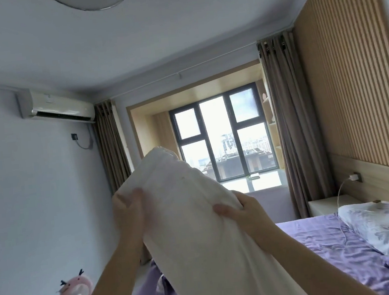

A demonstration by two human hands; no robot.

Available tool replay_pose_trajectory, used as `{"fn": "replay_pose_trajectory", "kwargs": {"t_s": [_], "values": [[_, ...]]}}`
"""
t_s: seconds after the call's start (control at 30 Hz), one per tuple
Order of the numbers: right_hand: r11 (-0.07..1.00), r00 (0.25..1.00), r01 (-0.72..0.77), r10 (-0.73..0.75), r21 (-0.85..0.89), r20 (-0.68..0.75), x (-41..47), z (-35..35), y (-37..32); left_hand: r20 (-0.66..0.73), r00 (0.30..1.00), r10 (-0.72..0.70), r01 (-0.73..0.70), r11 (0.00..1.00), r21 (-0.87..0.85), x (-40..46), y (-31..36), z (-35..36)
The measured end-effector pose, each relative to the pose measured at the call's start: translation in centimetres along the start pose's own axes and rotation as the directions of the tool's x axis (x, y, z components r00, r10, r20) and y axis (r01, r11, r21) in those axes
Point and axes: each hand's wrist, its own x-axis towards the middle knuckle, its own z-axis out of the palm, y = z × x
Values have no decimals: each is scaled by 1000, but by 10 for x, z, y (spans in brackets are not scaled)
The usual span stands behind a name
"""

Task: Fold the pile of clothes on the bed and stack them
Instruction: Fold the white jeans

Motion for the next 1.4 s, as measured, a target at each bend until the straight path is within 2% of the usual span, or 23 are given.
{"fn": "replay_pose_trajectory", "kwargs": {"t_s": [0.03,0.07,0.1,0.13,0.17,0.2,0.23,0.33,0.4,0.5,0.6,0.67,0.73,0.8,0.87,0.9,1.0,1.07,1.27,1.33,1.4], "values": [[1000,1000,14,-14,-25,22,0,6,-2,-111,977,181,-161,972,171,-7,1,0],[998,999,32,-30,-54,45,-1,11,-3,-150,900,410,-351,884,310,-14,2,1],[995,996,53,-47,-84,70,-2,16,-3,-105,769,631,-547,733,405,-22,4,5],[991,994,73,-63,-111,91,-3,20,-4,20,623,782,-704,549,450,-28,7,11],[987,991,96,-82,-131,108,-5,23,-4,173,494,852,-815,384,435,-34,9,19],[981,988,121,-104,-150,116,-7,24,-4,302,411,860,-877,282,389,-40,8,27],[974,985,146,-127,-171,117,-9,23,-4,381,373,846,-909,250,334,-46,5,34],[945,978,201,-178,-258,108,-19,12,3,380,359,852,-927,278,251,-57,-2,50],[917,981,189,-164,-352,100,-25,-5,13,383,307,871,-938,208,277,-61,-4,61],[872,991,97,-41,-479,126,-37,-37,31,505,108,856,-963,-37,267,-62,3,77],[909,979,-51,127,-413,157,-57,-64,52,645,-88,759,-936,-284,207,-59,14,90],[919,972,-111,180,-378,151,-70,-75,68,687,-178,704,-905,-391,167,-56,23,96],[909,968,-161,222,-385,120,-81,-80,82,715,-238,657,-880,-458,128,-51,31,99],[919,931,-299,340,-258,131,-90,-76,92,730,-281,622,-851,-513,109,-46,41,101],[889,861,-459,445,-5,247,-95,-65,95,751,-295,591,-830,-547,105,-43,51,98],[869,843,-488,447,79,298,-95,-59,95,757,-300,580,-822,-560,104,-41,55,96],[833,858,-481,382,274,343,-87,-36,91,770,-301,562,-803,-585,113,-36,62,86],[804,862,-489,386,338,330,-80,-22,86,780,-284,558,-792,-595,137,-31,63,78],[705,847,-524,373,478,378,-67,-2,78,815,-179,552,-784,-580,221,-20,35,52],[635,866,-500,353,589,354,-67,-1,77,811,-147,567,-791,-560,248,-19,26,44],[644,884,-462,387,610,262,-64,-6,77,800,-121,587,-806,-528,265,-17,20,38]]}}
